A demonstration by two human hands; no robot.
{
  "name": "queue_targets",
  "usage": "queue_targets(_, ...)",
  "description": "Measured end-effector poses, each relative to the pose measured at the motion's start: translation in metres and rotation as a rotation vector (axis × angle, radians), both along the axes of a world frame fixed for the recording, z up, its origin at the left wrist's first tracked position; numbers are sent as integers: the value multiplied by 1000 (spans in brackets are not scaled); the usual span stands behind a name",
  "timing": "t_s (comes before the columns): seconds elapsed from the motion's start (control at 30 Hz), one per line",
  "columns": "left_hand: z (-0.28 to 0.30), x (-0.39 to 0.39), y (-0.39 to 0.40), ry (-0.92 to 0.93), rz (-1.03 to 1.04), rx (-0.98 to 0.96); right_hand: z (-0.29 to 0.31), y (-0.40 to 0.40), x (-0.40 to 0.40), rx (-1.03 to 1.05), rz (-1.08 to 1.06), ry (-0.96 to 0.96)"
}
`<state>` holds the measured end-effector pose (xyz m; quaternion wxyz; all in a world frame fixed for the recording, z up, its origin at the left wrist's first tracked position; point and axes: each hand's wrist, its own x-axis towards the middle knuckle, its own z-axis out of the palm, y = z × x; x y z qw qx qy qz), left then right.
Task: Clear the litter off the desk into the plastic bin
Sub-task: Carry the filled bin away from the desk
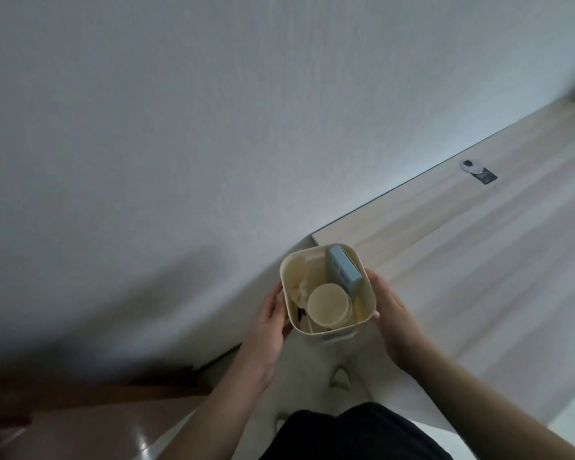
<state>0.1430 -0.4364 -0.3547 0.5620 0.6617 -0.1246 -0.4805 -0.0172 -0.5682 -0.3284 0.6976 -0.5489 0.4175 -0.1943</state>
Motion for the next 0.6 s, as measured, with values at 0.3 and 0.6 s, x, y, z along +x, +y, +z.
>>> queue_targets(0.3,12,-7,-96,124,-157,-18,-10,-77,-26,-10,-67,-12)
queue_targets(0.6,-1,-7,-165,213,-174,51,-32,-151,-19,31,-22,30)
